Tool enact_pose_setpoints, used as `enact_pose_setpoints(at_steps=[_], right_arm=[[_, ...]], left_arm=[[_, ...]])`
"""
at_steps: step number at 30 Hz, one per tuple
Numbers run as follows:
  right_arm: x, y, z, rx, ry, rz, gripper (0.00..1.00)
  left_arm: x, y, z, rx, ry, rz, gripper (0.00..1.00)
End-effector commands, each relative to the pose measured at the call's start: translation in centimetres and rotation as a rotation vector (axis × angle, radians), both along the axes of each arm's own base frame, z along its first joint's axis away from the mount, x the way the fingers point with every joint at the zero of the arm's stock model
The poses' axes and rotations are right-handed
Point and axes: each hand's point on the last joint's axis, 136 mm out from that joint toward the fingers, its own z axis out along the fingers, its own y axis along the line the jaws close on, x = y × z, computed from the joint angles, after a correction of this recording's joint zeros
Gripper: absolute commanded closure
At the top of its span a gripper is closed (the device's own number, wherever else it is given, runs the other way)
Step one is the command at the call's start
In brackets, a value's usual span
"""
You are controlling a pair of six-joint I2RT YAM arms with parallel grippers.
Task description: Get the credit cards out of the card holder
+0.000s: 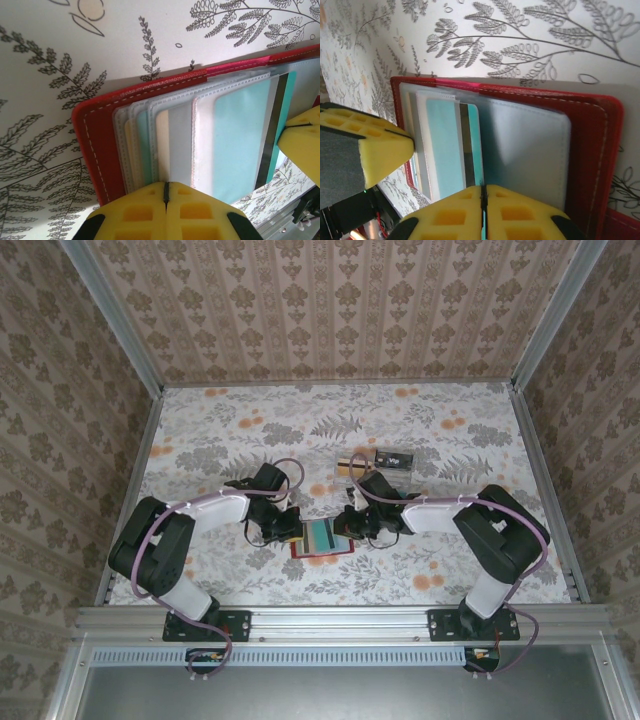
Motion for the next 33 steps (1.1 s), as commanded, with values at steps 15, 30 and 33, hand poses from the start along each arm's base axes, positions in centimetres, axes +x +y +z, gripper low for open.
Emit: enact_pose_setpoints(at_steps=[15,30,33], right_arm=[[0.2,2.8,0.7,0.075,-0.004,0.037,0.76],[-0.3,2.8,-0.8,0.053,0.026,0.036,0.94],[-0.4,2.5,-0.8,0.045,0.023,0.028,1.00]], left_arm=[[-1.6,2.1,-2.4,0.126,0.054,-0.011,1.00],[-1.6,2.1,-2.4,0.127,0.054,-0.012,1.00],[-1.6,2.1,-2.4,0.129,0.054,-0.012,1.00]])
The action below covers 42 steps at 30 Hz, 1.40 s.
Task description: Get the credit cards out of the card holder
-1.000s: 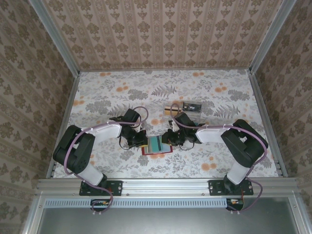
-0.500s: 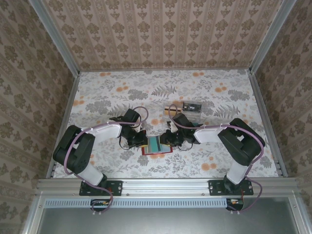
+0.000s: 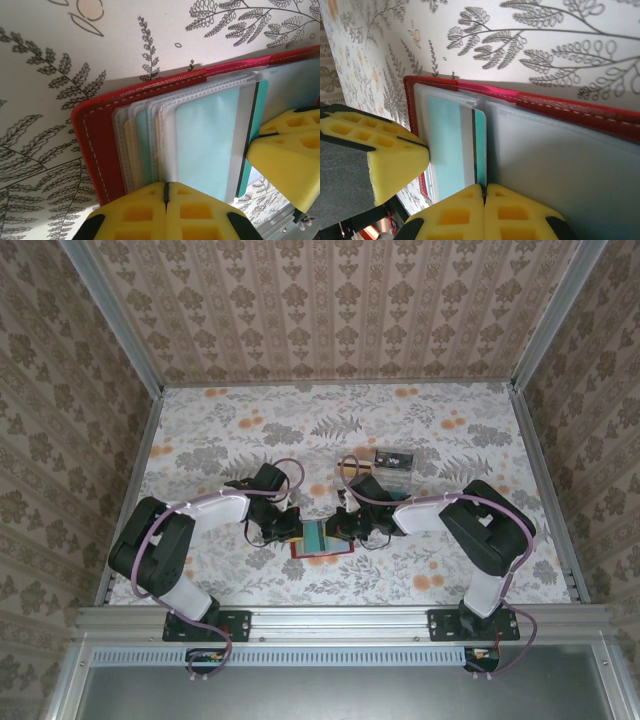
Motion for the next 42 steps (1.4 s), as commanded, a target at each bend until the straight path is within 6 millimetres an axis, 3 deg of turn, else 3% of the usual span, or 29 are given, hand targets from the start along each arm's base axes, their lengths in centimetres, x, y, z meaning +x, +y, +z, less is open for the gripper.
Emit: enact_pose_setpoints(at_steps=[1,17,29,33,37,42], right_arm=[[-0.1,-0.2,-0.2,-0.007,0.009,-0.006,1.00],[-0.1,-4.5,1.2,-0.048,-0.033,-0.048,1.00],[-0.4,-6.3,6.5,-0.083,-0.138,0.023,1.00],[-0.3,-6.3,8.7,-0.110,-0.185,0.081,1.00],[0.3,-7.2,11.3,-0.204,-0.276,0.155,1.00],[1.7,-8.9,14.3,-0.357,-0.424,0.244,1.00]], left_arm=[[-1.5,2.1,-2.4,0.129,0.054,-0.010,1.00],[-1.6,2.3,-2.5,0.135,0.054,-0.014,1.00],[-0.8,1.9,-1.8,0.120,0.030,-0.010,1.00],[0.5,1.3,0.1,0.067,-0.009,0.012,1.00],[2.8,0.7,3.5,-0.011,-0.085,0.055,0.98],[5.5,0.9,8.4,-0.104,-0.191,0.116,0.68]])
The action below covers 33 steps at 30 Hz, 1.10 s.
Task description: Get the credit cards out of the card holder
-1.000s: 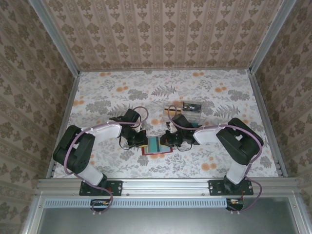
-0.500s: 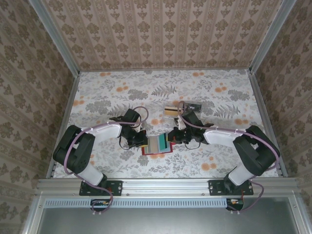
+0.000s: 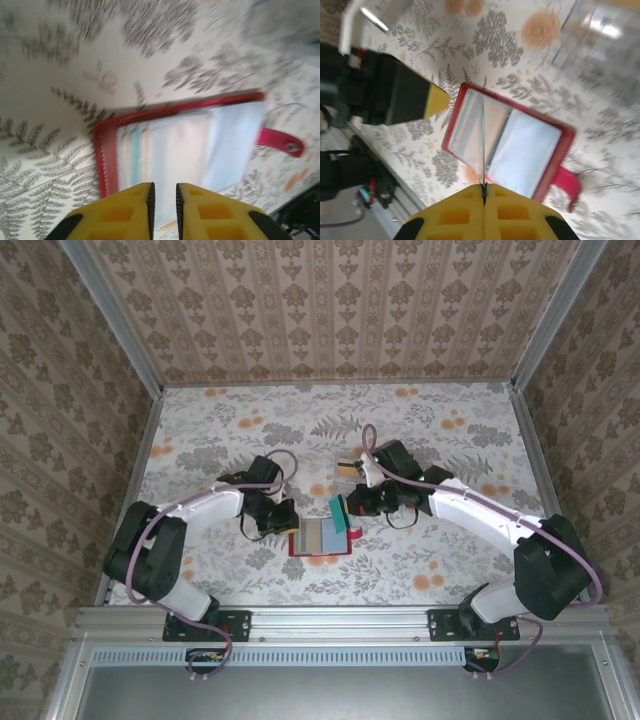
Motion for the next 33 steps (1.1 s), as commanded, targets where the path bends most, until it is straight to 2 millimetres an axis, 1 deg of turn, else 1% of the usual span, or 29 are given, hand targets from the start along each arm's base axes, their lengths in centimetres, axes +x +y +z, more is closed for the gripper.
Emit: enact_pose_setpoints(at_steps=[1,2,3,6,8,11,14,16,20,23,24,25,30,33], right_arm=[[-0.1,-2.8,1.3,-0.194,-0.120,0.097,1.00],[0.0,-3.2,2.3,-0.210,-0.173,0.112,1.00],[0.3,-3.6,3.0,-0.240,-0.224,0.132,1.00],[0.8,-4.4,4.0,-0.323,-0.353,0.233,1.00],[1.0,-5.1,4.5,-0.388,-0.434,0.303,1.00],[1.1,-6.1,4.8,-0.495,-0.534,0.428,1.00],[1.6,-7.2,4.7,-0.610,-0.577,0.514,1.00],[1.7,-7.8,4.1,-0.678,-0.587,0.588,1.00],[2.3,-8.5,2.4,-0.781,-0.609,0.711,1.00],[3.0,-8.8,0.9,-0.834,-0.648,0.784,1.00],[3.2,-8.9,0.7,-0.847,-0.661,0.798,1.00],[3.3,-8.9,-0.7,-0.853,-0.633,0.833,1.00],[3.5,-8.5,-2.3,-0.820,-0.616,0.868,1.00],[3.4,-8.8,-3.6,-0.822,-0.592,0.890,1.00]], left_arm=[[1.8,-0.1,4.5,-0.074,-0.094,0.030,0.60],[2.6,0.7,5.1,-0.085,-0.110,0.063,0.52],[3.0,1.0,5.9,-0.096,-0.129,0.078,0.43],[3.9,2.2,7.5,-0.120,-0.174,0.118,0.21],[4.3,2.8,8.3,-0.134,-0.203,0.134,0.11],[4.8,3.5,9.2,-0.147,-0.235,0.146,0.00],[4.9,4.0,9.4,-0.143,-0.253,0.148,0.00],[5.0,4.2,9.5,-0.136,-0.264,0.146,0.00],[5.1,4.4,10.0,-0.136,-0.293,0.140,0.00],[5.1,4.5,10.1,-0.137,-0.297,0.138,0.00],[5.2,4.5,10.1,-0.138,-0.298,0.137,0.00],[5.1,4.5,10.0,-0.137,-0.296,0.135,0.00],[5.0,4.7,9.9,-0.135,-0.294,0.140,0.00],[5.0,4.9,9.8,-0.133,-0.291,0.144,0.00]])
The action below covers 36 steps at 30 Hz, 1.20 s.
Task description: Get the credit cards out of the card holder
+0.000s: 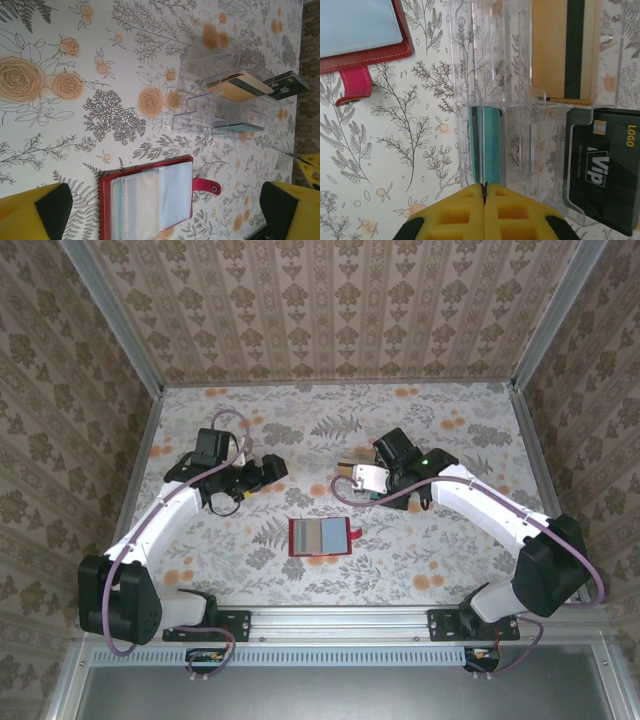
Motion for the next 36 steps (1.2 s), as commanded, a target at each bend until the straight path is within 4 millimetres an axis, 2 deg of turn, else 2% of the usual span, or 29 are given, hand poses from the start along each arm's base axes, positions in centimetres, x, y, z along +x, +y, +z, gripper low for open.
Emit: enact_pose_setpoints(at_steps=[1,14,28,36], right_arm=[[0.2,-0.3,-1.2,-0.027,0.004,0.041,1.00],[0.3,-2.0,-3.4,-0.065,0.033,0.015,1.00],[2.0,-2.1,-4.3,-0.083,-0.004,0.001,1.00],[1.9,-1.9,-5.3,-0.082,0.025,-0.001,1.00]], left_arm=[[-0.3,0.3,0.7,-0.003,-0.027,-0.014,0.00],[0.1,0.8,0.2,-0.012,-0.015,0.002,0.00],[-0.5,1.3,-0.1,-0.016,-0.008,0.015,0.00],[-0.7,1.6,-0.1,-0.019,-0.009,0.022,0.00]])
